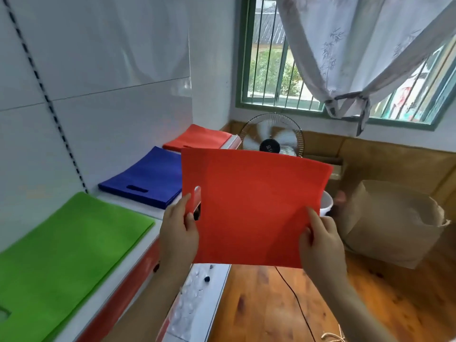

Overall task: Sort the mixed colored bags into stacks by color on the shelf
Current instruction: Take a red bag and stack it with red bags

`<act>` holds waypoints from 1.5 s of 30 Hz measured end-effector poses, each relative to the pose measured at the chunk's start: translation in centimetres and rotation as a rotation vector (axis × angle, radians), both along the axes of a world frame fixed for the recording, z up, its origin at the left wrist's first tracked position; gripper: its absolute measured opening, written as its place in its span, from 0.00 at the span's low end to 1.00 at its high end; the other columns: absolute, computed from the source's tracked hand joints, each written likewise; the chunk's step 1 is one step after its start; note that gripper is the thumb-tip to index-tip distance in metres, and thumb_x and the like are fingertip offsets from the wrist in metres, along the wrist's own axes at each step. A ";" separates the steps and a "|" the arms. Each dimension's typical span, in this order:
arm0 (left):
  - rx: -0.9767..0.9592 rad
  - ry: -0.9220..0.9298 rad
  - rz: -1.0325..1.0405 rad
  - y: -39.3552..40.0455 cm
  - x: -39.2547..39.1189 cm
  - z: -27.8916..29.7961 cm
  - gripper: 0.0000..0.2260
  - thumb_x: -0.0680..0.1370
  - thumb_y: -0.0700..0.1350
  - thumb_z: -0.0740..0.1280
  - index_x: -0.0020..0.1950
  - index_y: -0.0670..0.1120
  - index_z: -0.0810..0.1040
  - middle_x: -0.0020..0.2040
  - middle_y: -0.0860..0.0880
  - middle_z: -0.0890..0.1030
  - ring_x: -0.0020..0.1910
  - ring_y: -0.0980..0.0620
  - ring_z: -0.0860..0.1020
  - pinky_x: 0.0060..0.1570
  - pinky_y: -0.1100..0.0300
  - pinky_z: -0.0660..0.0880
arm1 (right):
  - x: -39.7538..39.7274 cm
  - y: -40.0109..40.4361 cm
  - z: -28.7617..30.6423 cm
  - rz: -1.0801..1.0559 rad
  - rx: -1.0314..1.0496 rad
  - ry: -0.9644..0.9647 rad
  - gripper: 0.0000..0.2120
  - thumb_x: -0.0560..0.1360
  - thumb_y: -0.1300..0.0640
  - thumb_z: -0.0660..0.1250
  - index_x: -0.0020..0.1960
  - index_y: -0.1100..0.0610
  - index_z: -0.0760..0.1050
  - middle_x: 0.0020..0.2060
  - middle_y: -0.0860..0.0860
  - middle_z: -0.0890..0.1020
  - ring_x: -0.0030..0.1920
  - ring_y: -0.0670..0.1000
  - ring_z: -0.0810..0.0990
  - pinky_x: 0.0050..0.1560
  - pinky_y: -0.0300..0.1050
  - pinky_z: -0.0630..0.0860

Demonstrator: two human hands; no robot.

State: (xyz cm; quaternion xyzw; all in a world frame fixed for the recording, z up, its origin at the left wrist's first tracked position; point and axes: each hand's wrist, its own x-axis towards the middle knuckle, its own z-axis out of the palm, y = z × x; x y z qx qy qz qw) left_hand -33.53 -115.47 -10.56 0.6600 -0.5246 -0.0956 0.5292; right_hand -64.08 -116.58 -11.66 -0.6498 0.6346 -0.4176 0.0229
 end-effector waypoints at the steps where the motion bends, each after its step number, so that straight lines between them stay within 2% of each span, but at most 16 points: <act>1: 0.005 -0.004 -0.005 -1.9 -0.5 -0.1 0.21 0.84 0.38 0.64 0.77 0.53 0.73 0.63 0.52 0.76 0.54 0.65 0.75 0.50 0.74 0.66 | -0.4 -1.7 -0.2 -0.006 0.006 -0.003 0.28 0.79 0.64 0.64 0.78 0.51 0.69 0.55 0.52 0.76 0.49 0.60 0.79 0.45 0.58 0.80; 4: 0.012 -0.005 0.004 -8.0 -2.1 -0.4 0.21 0.85 0.39 0.63 0.77 0.55 0.72 0.59 0.56 0.75 0.54 0.71 0.74 0.46 0.75 0.67 | -2.1 -7.4 -1.1 -0.003 0.006 -0.036 0.28 0.80 0.63 0.64 0.79 0.51 0.69 0.57 0.52 0.76 0.51 0.60 0.79 0.47 0.56 0.79; 6: 0.021 -0.011 0.016 -12.1 -3.4 -0.6 0.21 0.85 0.41 0.63 0.78 0.56 0.71 0.59 0.57 0.75 0.53 0.66 0.76 0.47 0.74 0.68 | -3.5 -11.9 -1.5 0.013 -0.004 -0.044 0.28 0.80 0.64 0.64 0.79 0.53 0.69 0.59 0.53 0.76 0.53 0.58 0.79 0.47 0.52 0.77; 9: 0.030 0.001 0.036 -17.8 -5.3 -0.3 0.21 0.85 0.41 0.63 0.78 0.55 0.72 0.62 0.56 0.75 0.57 0.59 0.77 0.51 0.70 0.69 | -5.2 -18.7 -1.2 0.027 0.011 -0.041 0.27 0.80 0.64 0.65 0.79 0.55 0.70 0.56 0.51 0.75 0.51 0.55 0.77 0.47 0.47 0.72; 12: 0.012 0.007 0.081 -22.9 -6.3 0.2 0.21 0.85 0.39 0.63 0.77 0.53 0.73 0.61 0.53 0.76 0.57 0.56 0.77 0.50 0.70 0.69 | -5.7 -24.7 -0.3 0.106 0.023 -0.041 0.26 0.81 0.64 0.64 0.79 0.53 0.69 0.55 0.50 0.74 0.51 0.55 0.77 0.46 0.52 0.76; 16: 0.028 0.018 0.185 -28.4 -5.9 0.1 0.21 0.85 0.40 0.64 0.76 0.55 0.73 0.57 0.55 0.76 0.52 0.64 0.76 0.43 0.73 0.68 | -5.1 -33.3 0.5 0.171 0.029 -0.020 0.27 0.80 0.64 0.64 0.78 0.54 0.71 0.58 0.54 0.75 0.56 0.60 0.78 0.51 0.57 0.79; 20: 0.012 0.044 0.300 -33.4 -4.0 -0.5 0.20 0.85 0.41 0.64 0.76 0.55 0.73 0.62 0.56 0.76 0.52 0.65 0.74 0.45 0.76 0.66 | -2.2 -41.1 0.5 0.277 -0.010 0.002 0.28 0.78 0.66 0.65 0.78 0.56 0.71 0.55 0.54 0.75 0.51 0.63 0.80 0.47 0.54 0.78; 24: 0.001 0.047 0.387 -38.3 -1.4 -0.9 0.20 0.85 0.42 0.64 0.77 0.54 0.73 0.65 0.57 0.74 0.57 0.62 0.72 0.49 0.75 0.65 | 1.3 -48.9 0.3 0.369 -0.020 0.017 0.28 0.79 0.66 0.64 0.79 0.55 0.70 0.56 0.53 0.75 0.52 0.61 0.80 0.51 0.54 0.79; 26: -0.011 0.032 0.425 -40.7 -0.2 -1.2 0.20 0.84 0.41 0.65 0.77 0.51 0.73 0.66 0.56 0.75 0.60 0.61 0.72 0.56 0.72 0.66 | 3.1 -52.5 0.6 0.412 -0.028 0.023 0.28 0.80 0.66 0.63 0.79 0.55 0.70 0.56 0.52 0.75 0.51 0.60 0.80 0.50 0.55 0.80; 28: -0.013 0.042 0.468 -42.6 1.0 -1.3 0.20 0.84 0.40 0.65 0.76 0.50 0.74 0.68 0.52 0.76 0.64 0.57 0.73 0.61 0.64 0.70 | 4.9 -55.8 1.0 0.452 -0.022 0.032 0.27 0.80 0.65 0.62 0.79 0.55 0.71 0.57 0.53 0.76 0.51 0.59 0.80 0.51 0.56 0.80; 30: -0.007 0.040 0.512 -44.1 2.0 -1.5 0.20 0.84 0.40 0.65 0.76 0.49 0.74 0.68 0.50 0.77 0.65 0.54 0.75 0.62 0.60 0.71 | 6.9 -58.8 1.2 0.512 -0.026 0.049 0.26 0.81 0.65 0.62 0.79 0.55 0.71 0.58 0.52 0.76 0.52 0.58 0.80 0.53 0.55 0.80; 33: 0.031 0.007 0.602 -45.5 3.3 -1.6 0.19 0.84 0.40 0.66 0.75 0.48 0.75 0.66 0.50 0.78 0.61 0.59 0.73 0.58 0.69 0.68 | 10.1 -63.0 1.6 0.585 -0.018 0.062 0.25 0.82 0.64 0.62 0.78 0.54 0.71 0.57 0.50 0.76 0.52 0.55 0.79 0.54 0.53 0.79; 35: 0.059 -0.002 0.657 -46.0 4.0 -2.0 0.18 0.83 0.39 0.67 0.74 0.47 0.76 0.65 0.49 0.79 0.60 0.57 0.75 0.55 0.71 0.67 | 12.3 -65.2 1.5 0.645 -0.007 0.075 0.24 0.82 0.62 0.62 0.78 0.53 0.71 0.58 0.49 0.76 0.52 0.53 0.78 0.53 0.51 0.78; 38: 0.139 -0.010 0.735 -47.0 5.1 -2.6 0.18 0.83 0.39 0.66 0.73 0.46 0.77 0.65 0.47 0.80 0.61 0.50 0.79 0.57 0.61 0.72 | 15.6 -68.6 1.2 0.749 0.022 0.110 0.25 0.82 0.62 0.61 0.78 0.52 0.70 0.58 0.48 0.76 0.53 0.53 0.78 0.53 0.53 0.80; 42: 0.261 -0.063 0.875 -48.5 5.8 -3.1 0.18 0.84 0.40 0.64 0.74 0.47 0.76 0.67 0.48 0.79 0.62 0.50 0.78 0.55 0.59 0.73 | 19.6 -73.2 0.7 0.878 0.049 0.169 0.25 0.82 0.62 0.60 0.78 0.52 0.71 0.60 0.51 0.77 0.53 0.56 0.80 0.53 0.56 0.81; 45: 0.390 -0.082 0.966 -49.6 6.1 -2.9 0.19 0.83 0.41 0.64 0.75 0.45 0.76 0.69 0.46 0.79 0.66 0.45 0.77 0.62 0.50 0.76 | 22.3 -76.2 0.3 0.978 0.066 0.196 0.24 0.83 0.61 0.60 0.78 0.53 0.71 0.60 0.51 0.77 0.53 0.56 0.80 0.53 0.55 0.81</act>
